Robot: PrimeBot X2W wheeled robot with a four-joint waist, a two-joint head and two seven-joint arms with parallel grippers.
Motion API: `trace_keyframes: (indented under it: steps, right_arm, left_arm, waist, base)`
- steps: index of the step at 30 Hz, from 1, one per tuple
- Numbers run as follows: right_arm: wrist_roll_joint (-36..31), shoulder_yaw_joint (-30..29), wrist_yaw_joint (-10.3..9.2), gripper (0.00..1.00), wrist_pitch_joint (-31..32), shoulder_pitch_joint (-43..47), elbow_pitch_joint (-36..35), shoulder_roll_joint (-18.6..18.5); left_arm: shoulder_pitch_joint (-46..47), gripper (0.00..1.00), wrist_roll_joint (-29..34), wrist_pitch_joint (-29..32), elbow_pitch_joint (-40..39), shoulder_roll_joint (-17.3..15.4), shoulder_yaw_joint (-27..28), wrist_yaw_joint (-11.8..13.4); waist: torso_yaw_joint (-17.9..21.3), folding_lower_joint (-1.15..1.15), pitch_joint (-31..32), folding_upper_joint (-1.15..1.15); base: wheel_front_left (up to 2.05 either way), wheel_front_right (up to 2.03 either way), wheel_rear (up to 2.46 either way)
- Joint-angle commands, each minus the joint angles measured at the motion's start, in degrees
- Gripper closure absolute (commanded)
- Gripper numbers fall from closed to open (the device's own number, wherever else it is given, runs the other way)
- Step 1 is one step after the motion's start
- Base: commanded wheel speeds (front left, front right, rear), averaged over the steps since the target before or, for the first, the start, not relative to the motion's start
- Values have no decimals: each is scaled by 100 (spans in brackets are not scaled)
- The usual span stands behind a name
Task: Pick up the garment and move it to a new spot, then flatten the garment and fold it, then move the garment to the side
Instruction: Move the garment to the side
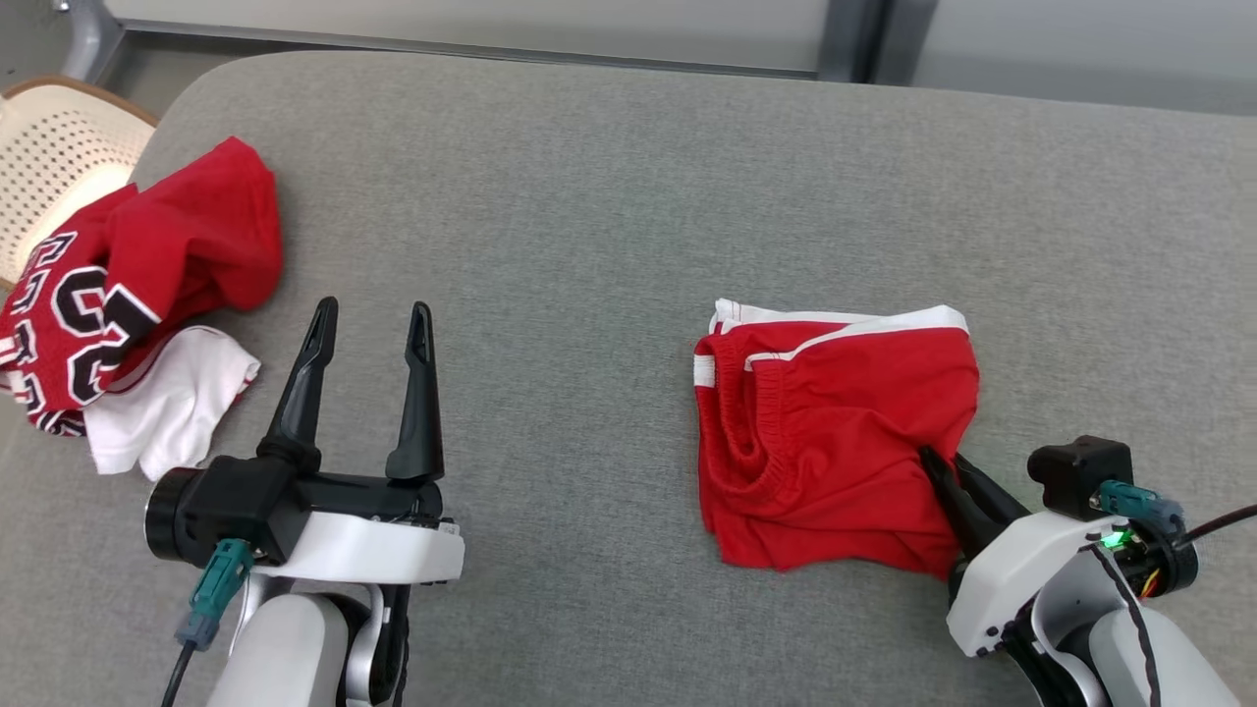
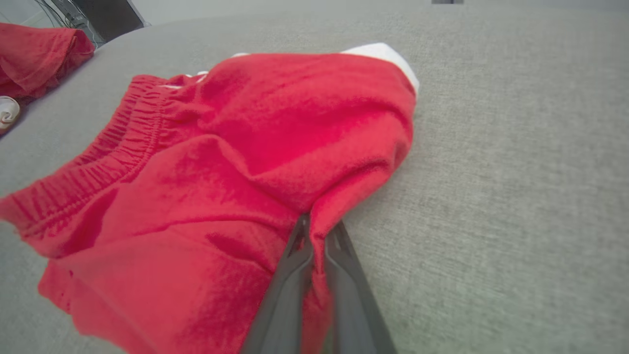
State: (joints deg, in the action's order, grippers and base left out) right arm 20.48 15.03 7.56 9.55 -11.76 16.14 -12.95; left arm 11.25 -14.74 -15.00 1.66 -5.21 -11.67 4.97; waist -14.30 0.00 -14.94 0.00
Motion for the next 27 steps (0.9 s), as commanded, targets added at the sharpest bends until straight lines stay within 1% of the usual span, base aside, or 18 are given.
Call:
trace_keyframes:
  steps: [1, 4, 10, 14, 17, 21, 24, 25, 27]
  right_arm:
    - [-81, 14, -14, 100, -46, -28, -47, -85]
    - [-127, 145, -13, 100, -81, -2, -197, -184]
    - [-53, 155, -13, 100, -189, 76, -329, -347]
    - [39, 267, -13, 100, -275, -142, -299, -374]
    - [41, 402, -13, 100, -366, -454, -180, -471]
    - [25, 489, -13, 100, -585, -1123, 169, -734]
    - [23, 364, -14, 100, -816, -1566, 582, -1119]
    - [23, 364, -14, 100, -816, -1566, 582, -1119]
    - [38, 144, -14, 100, -936, -1805, 915, -1426]
  left_arm:
    - [96, 0, 51, -21, -22, -43, 22, -48]
    - [119, 0, 123, -22, -56, -93, 66, -88]
    - [275, 0, 220, -16, -44, -221, 23, -231]
    - [391, 0, 287, 22, -77, -299, -37, -278]
    - [568, 0, 361, 99, -175, -346, -115, -314]
    - [833, 0, 466, 245, -376, -442, -238, -391]
    - [1110, 0, 542, 332, -494, -455, -375, -493]
    - [1110, 0, 542, 332, -494, -455, -375, -493]
    - [1286, 0, 584, 376, -567, -442, -483, -564]
  waist:
    - [195, 0, -21, 0]
    - [579, 0, -56, 0]
    - [1468, 0, -168, 0]
    - [2029, 0, -302, 0]
    - [2367, 0, -491, 0]
    - [2703, 0, -887, 0]
    - [2764, 0, -1168, 0]
    - [2764, 0, -1168, 0]
    - [2736, 0, -1359, 0]
  base:
    - [0, 0, 0]
    - [0, 0, 0]
    - [0, 0, 0]
    - [0, 0, 0]
    - [0, 0, 0]
    - [0, 0, 0]
    - [0, 0, 0]
    - [0, 0, 0]
    - [0, 0, 0]
